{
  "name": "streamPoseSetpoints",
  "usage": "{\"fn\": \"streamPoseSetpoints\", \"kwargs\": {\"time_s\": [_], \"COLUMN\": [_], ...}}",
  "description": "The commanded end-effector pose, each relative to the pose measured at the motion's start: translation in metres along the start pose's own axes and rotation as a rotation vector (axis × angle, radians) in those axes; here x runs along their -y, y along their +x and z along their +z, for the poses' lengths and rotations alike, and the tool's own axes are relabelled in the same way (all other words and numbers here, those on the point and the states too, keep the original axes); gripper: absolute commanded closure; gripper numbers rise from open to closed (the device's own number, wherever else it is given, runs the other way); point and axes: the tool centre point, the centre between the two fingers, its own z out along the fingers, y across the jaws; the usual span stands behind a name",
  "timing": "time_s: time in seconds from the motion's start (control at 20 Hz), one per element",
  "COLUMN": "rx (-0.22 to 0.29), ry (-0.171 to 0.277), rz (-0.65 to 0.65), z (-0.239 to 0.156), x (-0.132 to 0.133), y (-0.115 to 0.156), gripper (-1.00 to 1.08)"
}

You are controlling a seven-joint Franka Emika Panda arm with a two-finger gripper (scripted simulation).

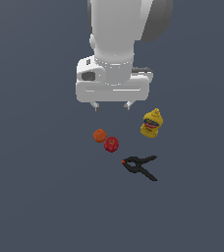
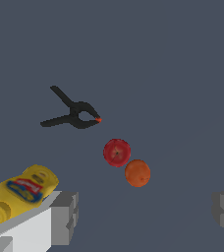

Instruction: Pick up a designated object from a clutter of objects.

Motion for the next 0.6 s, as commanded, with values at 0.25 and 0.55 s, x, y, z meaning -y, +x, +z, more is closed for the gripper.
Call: {"fn": "streamPoseSetpoints", "kwargs": {"time_s": [0.25, 0.55], "rx": [0.000, -0.003], "ry": [0.006, 0.015], "rz": [-0.012, -0.030], "z": [0.025, 0.065], "x": [-0.006, -0.015], "y": [-0.002, -0.008], "gripper": [-0.92, -0.92]}}
